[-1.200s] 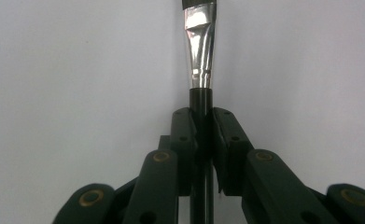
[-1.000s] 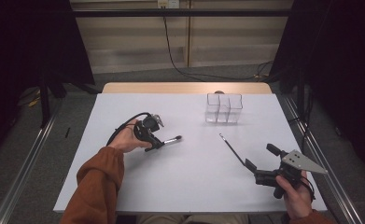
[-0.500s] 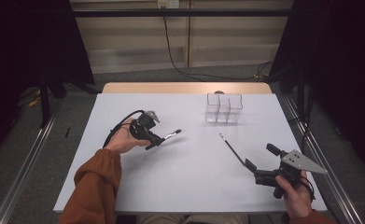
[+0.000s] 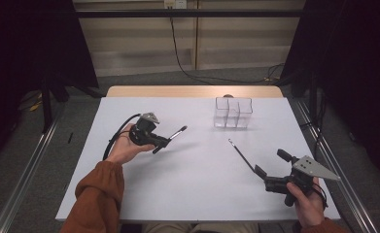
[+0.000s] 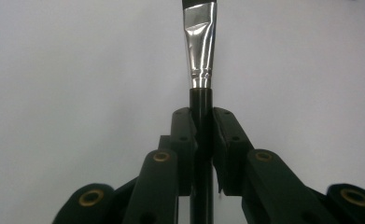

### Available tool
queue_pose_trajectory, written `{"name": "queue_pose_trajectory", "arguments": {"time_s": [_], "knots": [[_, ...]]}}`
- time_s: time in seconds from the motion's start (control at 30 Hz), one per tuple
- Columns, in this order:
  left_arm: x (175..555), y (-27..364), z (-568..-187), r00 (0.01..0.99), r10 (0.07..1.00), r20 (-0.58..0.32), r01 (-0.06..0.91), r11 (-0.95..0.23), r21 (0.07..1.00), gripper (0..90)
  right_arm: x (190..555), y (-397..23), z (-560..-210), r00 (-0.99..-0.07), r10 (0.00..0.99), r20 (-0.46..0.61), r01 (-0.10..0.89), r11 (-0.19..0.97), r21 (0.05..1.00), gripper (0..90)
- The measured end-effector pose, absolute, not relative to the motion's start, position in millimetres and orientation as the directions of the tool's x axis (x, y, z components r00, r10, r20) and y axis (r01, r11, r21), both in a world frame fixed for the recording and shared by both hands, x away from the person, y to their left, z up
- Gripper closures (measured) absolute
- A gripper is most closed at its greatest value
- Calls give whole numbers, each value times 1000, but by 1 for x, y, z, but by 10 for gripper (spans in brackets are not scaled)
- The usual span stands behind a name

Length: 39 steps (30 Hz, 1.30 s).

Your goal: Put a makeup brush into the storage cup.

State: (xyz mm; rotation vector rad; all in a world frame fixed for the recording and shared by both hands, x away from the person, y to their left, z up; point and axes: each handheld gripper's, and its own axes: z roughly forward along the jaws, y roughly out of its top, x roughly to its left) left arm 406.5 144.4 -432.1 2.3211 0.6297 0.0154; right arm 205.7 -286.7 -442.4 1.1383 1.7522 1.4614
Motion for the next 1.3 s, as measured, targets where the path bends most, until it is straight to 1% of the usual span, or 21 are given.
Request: {"name": "queue_pose_trajectory", "arguments": {"time_s": [0.13, 0.17, 0.23, 0.57, 0.9, 0.93, 1.3], "knots": [[404, 148, -433, 870, 459, -180, 447, -578, 682, 798, 206, -287, -442, -464, 882, 85, 241, 33, 970, 0], [403, 149, -433, 871, 462, -167, 438, -576, 690, 798, 206, -287, -442, -464, 882, 85, 241, 34, 970, 0], [402, 150, -432, 870, 462, -174, 437, -555, 708, 798, 206, -286, -442, -464, 881, 87, 241, 31, 970, 0], [396, 155, -432, 857, 494, -147, 416, -495, 763, 798, 205, -286, -442, -464, 882, 87, 240, 31, 970, 0], [387, 163, -435, 840, 524, -145, 401, -417, 816, 798, 205, -286, -442, -466, 881, 85, 240, 33, 970, 0], [385, 164, -435, 837, 524, -157, 405, -400, 822, 798, 205, -286, -442, -466, 881, 85, 240, 33, 970, 0], [373, 171, -431, 829, 536, -159, 364, -301, 881, 798, 206, -285, -442, -467, 880, 91, 239, 27, 971, 0]]}}
